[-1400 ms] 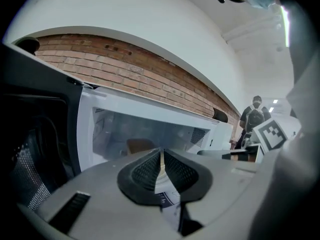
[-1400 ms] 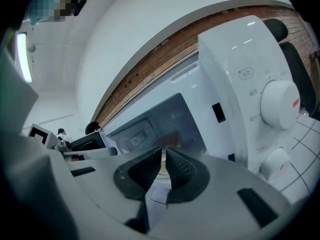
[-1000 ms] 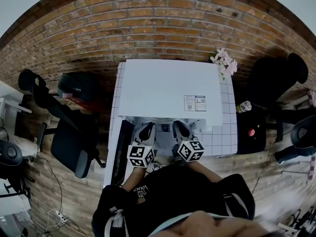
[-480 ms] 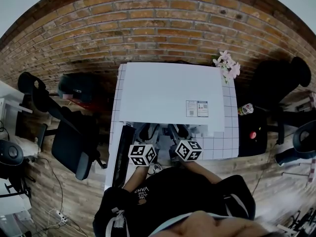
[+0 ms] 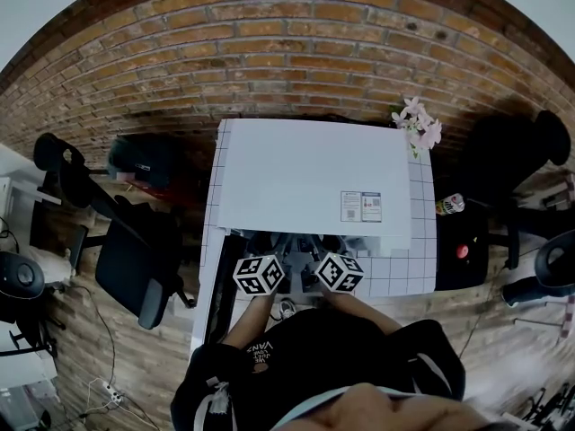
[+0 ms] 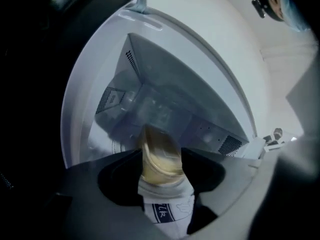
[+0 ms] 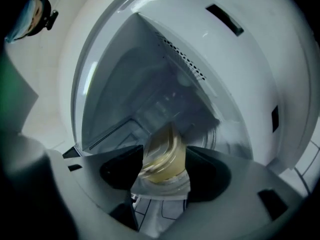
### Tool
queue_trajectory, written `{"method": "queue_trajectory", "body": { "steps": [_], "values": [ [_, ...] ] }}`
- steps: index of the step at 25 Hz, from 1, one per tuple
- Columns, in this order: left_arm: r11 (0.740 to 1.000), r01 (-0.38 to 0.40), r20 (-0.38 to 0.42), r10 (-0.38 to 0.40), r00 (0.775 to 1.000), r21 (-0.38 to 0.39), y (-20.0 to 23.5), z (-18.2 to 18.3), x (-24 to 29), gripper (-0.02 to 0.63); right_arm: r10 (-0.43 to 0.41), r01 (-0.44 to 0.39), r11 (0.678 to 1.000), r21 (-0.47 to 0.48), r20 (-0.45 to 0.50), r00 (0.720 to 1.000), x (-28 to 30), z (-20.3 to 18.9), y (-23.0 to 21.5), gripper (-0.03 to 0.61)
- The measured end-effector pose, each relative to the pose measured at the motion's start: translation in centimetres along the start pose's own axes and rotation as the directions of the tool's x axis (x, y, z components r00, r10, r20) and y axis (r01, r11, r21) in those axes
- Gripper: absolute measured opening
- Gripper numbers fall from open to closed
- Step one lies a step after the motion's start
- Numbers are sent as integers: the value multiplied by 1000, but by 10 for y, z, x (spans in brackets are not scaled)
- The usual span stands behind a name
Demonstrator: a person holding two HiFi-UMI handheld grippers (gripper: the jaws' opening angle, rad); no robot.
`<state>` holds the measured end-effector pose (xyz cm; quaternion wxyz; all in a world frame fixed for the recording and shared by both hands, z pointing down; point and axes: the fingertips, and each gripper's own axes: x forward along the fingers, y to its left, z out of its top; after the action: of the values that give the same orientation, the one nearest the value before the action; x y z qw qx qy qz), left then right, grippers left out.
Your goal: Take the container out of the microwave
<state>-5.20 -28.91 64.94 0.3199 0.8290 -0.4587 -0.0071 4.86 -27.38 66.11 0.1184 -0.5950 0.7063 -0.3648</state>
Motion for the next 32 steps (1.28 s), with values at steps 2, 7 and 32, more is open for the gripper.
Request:
{"method": "queue_trajectory", "body": {
  "steps": [2,7,32],
  "values": [
    [1000,-6,2,6,1000,-24,4,0,5,235,-7,7,1000,28,6,1000,4,2,-2,239],
    [998,2,-7,-3,1000,-55,6,-3,18,239,-21,20,998,53,7,1000,11,3,-6,241],
    [995,43,-56,-48,997,-90,12,-14,36,239,-39,41,998,44,-47,998,29,-6,-11,227]
  ]
}}
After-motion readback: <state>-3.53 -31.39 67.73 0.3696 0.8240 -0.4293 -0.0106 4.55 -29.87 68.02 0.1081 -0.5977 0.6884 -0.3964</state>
